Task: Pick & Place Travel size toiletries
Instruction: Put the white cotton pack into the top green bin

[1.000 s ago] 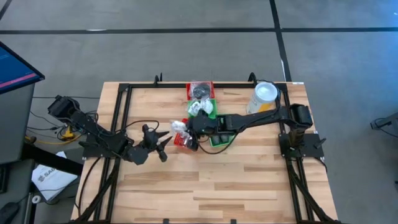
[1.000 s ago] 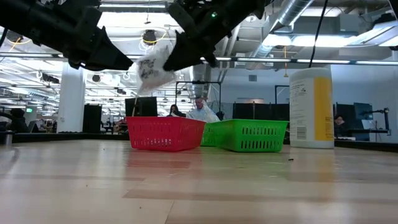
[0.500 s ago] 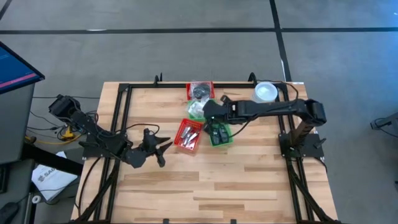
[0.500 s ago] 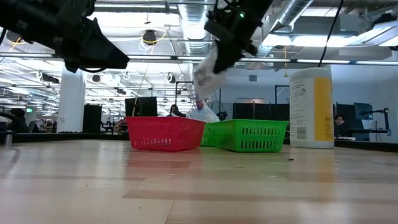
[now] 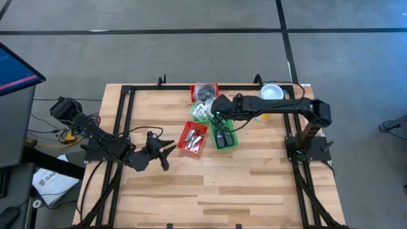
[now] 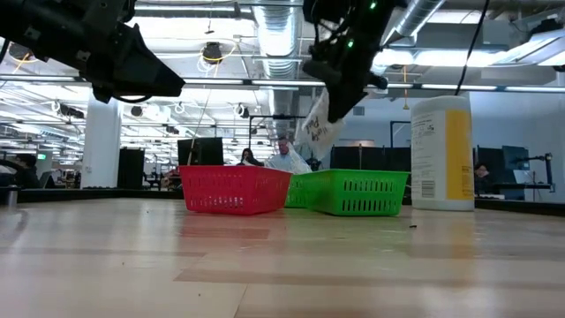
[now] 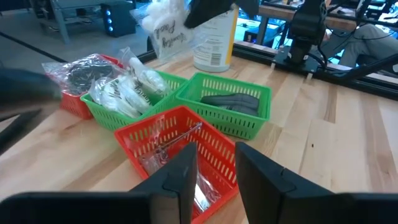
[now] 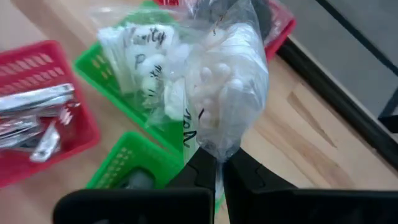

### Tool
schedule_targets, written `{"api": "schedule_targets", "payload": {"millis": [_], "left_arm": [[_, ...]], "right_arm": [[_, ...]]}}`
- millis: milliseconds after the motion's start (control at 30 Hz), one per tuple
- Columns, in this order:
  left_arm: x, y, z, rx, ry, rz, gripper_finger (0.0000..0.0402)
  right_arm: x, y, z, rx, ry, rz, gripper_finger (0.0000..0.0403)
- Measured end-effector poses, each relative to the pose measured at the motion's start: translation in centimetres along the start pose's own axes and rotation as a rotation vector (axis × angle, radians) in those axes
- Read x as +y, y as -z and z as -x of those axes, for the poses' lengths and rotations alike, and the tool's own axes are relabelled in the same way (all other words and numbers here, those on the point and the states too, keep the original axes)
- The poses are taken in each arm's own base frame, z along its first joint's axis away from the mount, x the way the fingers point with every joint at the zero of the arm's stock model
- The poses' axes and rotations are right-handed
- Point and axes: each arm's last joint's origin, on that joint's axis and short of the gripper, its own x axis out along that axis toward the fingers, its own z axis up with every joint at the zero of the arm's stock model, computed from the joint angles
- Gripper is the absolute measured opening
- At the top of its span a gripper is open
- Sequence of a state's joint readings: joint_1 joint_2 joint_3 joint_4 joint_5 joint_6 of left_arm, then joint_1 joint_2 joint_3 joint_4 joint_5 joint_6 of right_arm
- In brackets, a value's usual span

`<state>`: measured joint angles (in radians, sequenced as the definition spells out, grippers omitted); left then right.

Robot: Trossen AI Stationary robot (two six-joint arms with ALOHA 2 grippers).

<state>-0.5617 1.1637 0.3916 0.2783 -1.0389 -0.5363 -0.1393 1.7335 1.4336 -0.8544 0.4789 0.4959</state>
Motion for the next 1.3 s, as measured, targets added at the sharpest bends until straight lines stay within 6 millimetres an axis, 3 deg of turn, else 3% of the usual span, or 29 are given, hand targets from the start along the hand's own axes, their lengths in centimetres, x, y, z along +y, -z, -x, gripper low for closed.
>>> {"api": "schedule_targets", "payload": {"millis": [333,667,1000,1300], "left_arm": [[0.0,0.0,0.0,0.000,0.000,0.001,0.0099],[0.0,0.0,0.0,-0.001,0.001,0.002,0.0099],[0.0,0.0,-0.1,-0.003,-0.001,0.005,0.0099],[0.0,-0.1,-0.1,-0.004,-0.001,0.004,0.0099]], "right_arm": [[1.2,0.7,-5.2,0.112,0.028,0.017,0.0000],[-1.3,-0.5,-6.5,0.144,0.020,-0.152,0.0000],[0.1,-0.2,-9.5,0.162,-0.007,-0.137,0.0014],[0.7,-1.5,-8.6,0.095,-0.054,-0.081,0.0040]]}}
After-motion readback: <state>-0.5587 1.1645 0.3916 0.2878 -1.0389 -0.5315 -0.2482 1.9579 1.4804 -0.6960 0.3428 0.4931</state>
